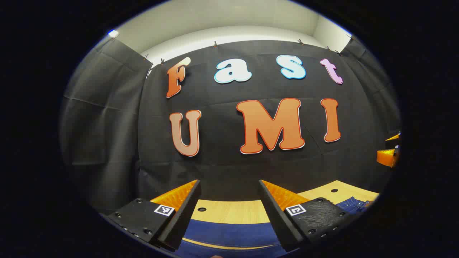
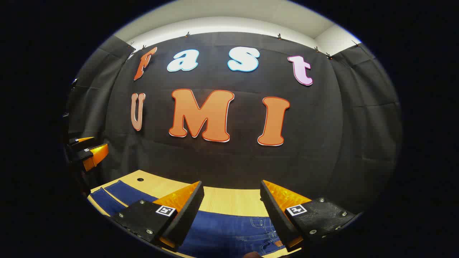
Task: Grasp the waist and the cuffs of the jeans and fold them to make the two legs overlap; first hold the waist and fold one-third of the jeans toward the cuffs, then hold the cuffs and fold the remaining one-third in the same direction to finish folding.
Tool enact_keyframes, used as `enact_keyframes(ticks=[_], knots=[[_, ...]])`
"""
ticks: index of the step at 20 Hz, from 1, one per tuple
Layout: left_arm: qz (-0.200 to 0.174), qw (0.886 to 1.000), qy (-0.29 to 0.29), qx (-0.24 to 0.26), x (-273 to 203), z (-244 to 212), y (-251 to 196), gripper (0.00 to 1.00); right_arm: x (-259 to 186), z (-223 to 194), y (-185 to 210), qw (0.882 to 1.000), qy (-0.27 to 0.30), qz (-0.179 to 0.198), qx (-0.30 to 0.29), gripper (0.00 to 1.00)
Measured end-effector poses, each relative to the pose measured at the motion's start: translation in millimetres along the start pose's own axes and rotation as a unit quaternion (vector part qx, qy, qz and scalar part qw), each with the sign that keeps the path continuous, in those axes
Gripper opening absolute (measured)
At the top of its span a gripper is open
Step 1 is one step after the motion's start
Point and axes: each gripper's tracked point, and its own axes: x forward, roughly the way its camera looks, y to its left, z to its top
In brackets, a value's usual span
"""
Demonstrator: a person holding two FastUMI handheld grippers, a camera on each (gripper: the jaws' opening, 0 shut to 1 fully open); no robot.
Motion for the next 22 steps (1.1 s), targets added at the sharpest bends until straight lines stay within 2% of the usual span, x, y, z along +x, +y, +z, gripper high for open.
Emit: enact_keyframes(ticks=[3, 6, 9, 12, 13, 17, 22], knots=[[-0.017, 1.000, 0.016, -0.009, 1, -5, -19, 0.97, 9, -10, -3, 1.000, 0.005, 0.015, 0.006, 0.96], [0.005, 1.000, 0.003, 0.011, -2, 2, -18, 1.00, 14, -17, -12, 1.000, 0.003, 0.020, 0.009, 0.97], [0.005, 0.998, 0.050, 0.028, -7, -24, -29, 1.00, 14, -28, -14, 0.999, 0.017, 0.027, 0.005, 0.97], [0.006, 0.998, 0.058, 0.018, -6, -30, -29, 0.98, 14, -21, -14, 1.000, 0.006, 0.028, -0.003, 0.97], [0.005, 0.998, 0.061, 0.016, -5, -33, -27, 1.00, 16, -22, -13, 1.000, 0.008, 0.025, -0.006, 0.97], [0.015, 0.998, 0.048, 0.022, -4, -26, 8, 0.98, 15, -31, -10, 1.000, 0.023, 0.008, -0.008, 0.97], [0.044, 0.995, 0.086, 0.023, -1, -52, 78, 0.98, 7, -43, -20, 0.998, 0.046, -0.031, -0.014, 0.97]])
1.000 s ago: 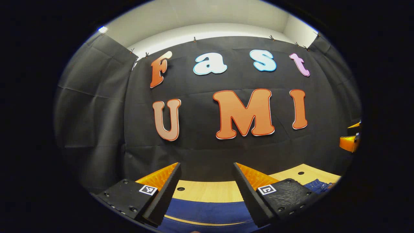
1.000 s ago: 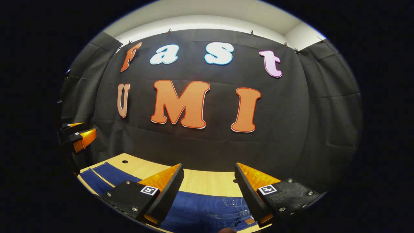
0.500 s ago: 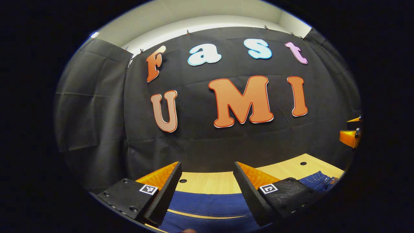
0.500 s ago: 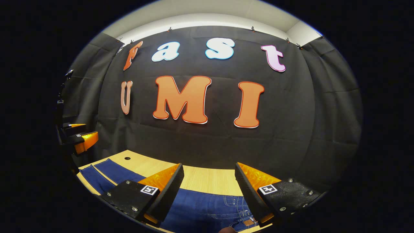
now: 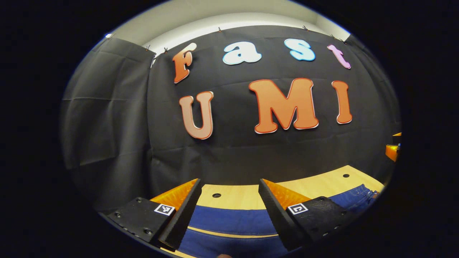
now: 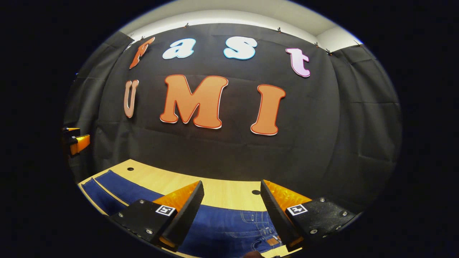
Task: Grasp the waist and the cuffs of the jeans and fold them to make the two legs overlap; first hold the waist and fold one-third of the jeans toward the cuffs, then hold the cuffs and fold the remaining one-third in the same direction to finish folding.
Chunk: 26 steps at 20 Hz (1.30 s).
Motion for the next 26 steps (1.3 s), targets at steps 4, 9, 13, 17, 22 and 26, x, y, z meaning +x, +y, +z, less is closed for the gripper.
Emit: enact_keyframes(ticks=[4, 9, 13, 17, 22, 26], knots=[[0.015, 0.999, 0.029, -0.003, 9, -24, 48, 0.98, -7, -14, -7, 0.999, 0.033, -0.020, 0.010, 0.97], [0.037, 0.995, 0.083, -0.037, 14, -69, 103, 0.98, -11, -40, -19, 0.996, 0.074, -0.043, 0.020, 0.97], [0.056, 0.987, 0.139, -0.063, 16, -117, 139, 0.98, -10, -76, -27, 0.990, 0.122, -0.060, 0.039, 0.98], [0.063, 0.973, 0.198, -0.098, 15, -161, 161, 0.99, -11, -115, -36, 0.976, 0.185, -0.071, 0.092, 0.98], [0.067, 0.951, 0.261, -0.148, 9, -209, 172, 0.98, -18, -189, -45, 0.922, 0.304, -0.096, 0.220, 0.98], [0.071, 0.930, 0.306, -0.190, 6, -242, 183, 0.98, -30, -221, -58, 0.877, 0.347, -0.117, 0.311, 0.98]])
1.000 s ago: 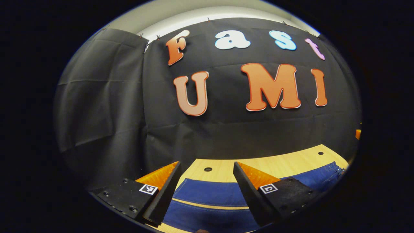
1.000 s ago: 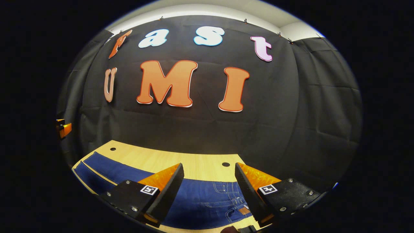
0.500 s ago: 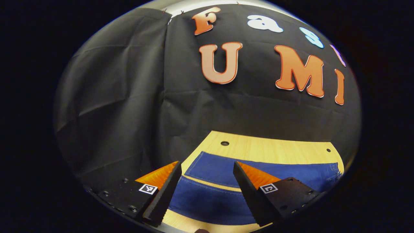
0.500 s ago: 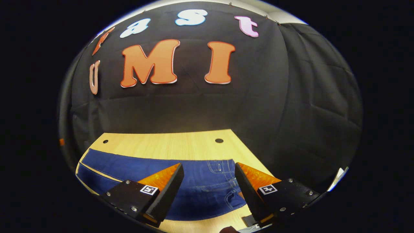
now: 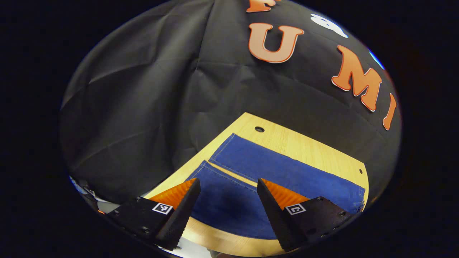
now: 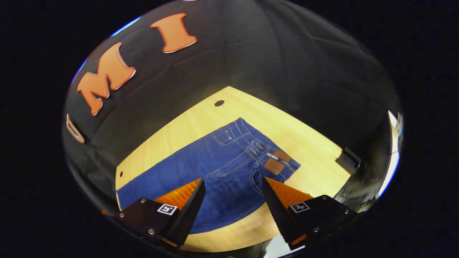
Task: Grasp the waist and the cuffs of the jeans and fold them to make the two legs overlap; first hold the waist and fold one-third of the jeans toward the cuffs, then hold the cuffs and fold the remaining one-third in the same direction to finish folding.
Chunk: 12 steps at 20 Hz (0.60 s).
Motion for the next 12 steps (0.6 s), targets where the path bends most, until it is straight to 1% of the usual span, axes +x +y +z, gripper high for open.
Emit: enact_keyframes(ticks=[3, 4, 6, 8, 9, 10, 11, 12], knots=[[-0.005, 0.997, 0.048, -0.056, 16, -18, 6, 0.97, 9, -8, -13, 0.999, 0.020, -0.005, 0.031, 0.98], [-0.006, 0.994, 0.071, -0.078, 21, -27, 11, 0.97, 12, -11, -16, 0.999, 0.028, -0.008, 0.039, 0.98], [0.000, 0.988, 0.099, -0.121, 28, -45, 21, 0.98, 19, -17, -24, 0.998, 0.041, -0.019, 0.050, 0.98], [0.004, 0.977, 0.124, -0.173, 31, -55, 27, 0.98, 25, -22, -30, 0.996, 0.056, -0.021, 0.059, 0.98], [0.009, 0.970, 0.140, -0.201, 34, -64, 35, 0.98, 26, -25, -29, 0.995, 0.065, -0.017, 0.070, 0.98], [0.005, 0.961, 0.155, -0.229, 35, -74, 39, 0.98, 28, -28, -28, 0.994, 0.074, -0.009, 0.082, 0.98], [-0.001, 0.954, 0.158, -0.256, 37, -76, 40, 0.96, 30, -29, -28, 0.992, 0.078, -0.006, 0.095, 0.98], [0.004, 0.945, 0.168, -0.280, 39, -82, 47, 0.98, 33, -31, -27, 0.991, 0.081, -0.004, 0.102, 0.98]])
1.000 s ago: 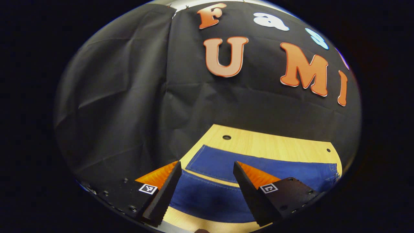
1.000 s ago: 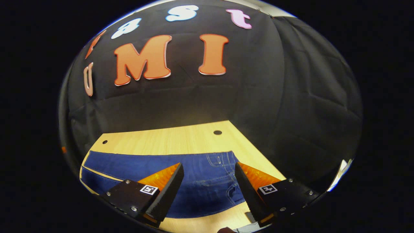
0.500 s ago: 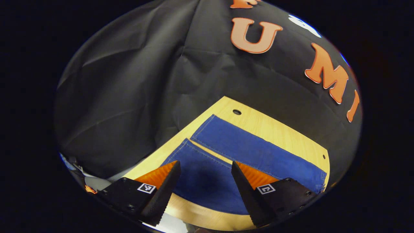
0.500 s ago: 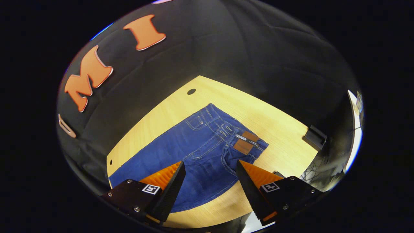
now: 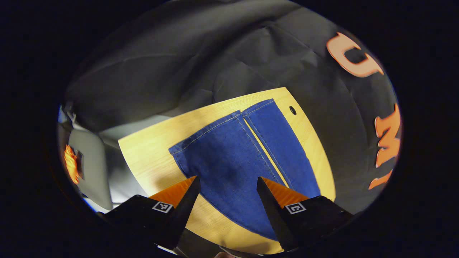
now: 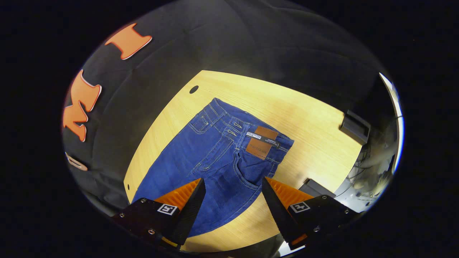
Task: Grasp the waist and the cuffs of the jeans and fold them to make the two legs overlap; first hold the waist and fold one-third of the jeans toward the cuffs, then hold the cuffs and fold the remaining one-third in the same direction to finish folding.
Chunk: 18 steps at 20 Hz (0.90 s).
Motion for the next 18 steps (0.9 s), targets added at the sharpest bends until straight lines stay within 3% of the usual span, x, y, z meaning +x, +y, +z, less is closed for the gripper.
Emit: enact_keyframes(ticks=[3, 12, 18], knots=[[0.000, 0.999, 0.007, -0.049, 2, 10, 11, 0.98, 4, -3, -7, 1.000, 0.011, -0.004, 0.011, 0.98], [-0.029, 0.995, -0.005, -0.099, 6, 16, 30, 0.96, 19, 0, -24, 0.999, 0.019, -0.005, 0.048, 0.98], [-0.050, 0.996, -0.012, -0.070, 30, 26, 10, 0.94, 30, -4, -19, 0.997, 0.026, 0.007, 0.078, 0.98]])
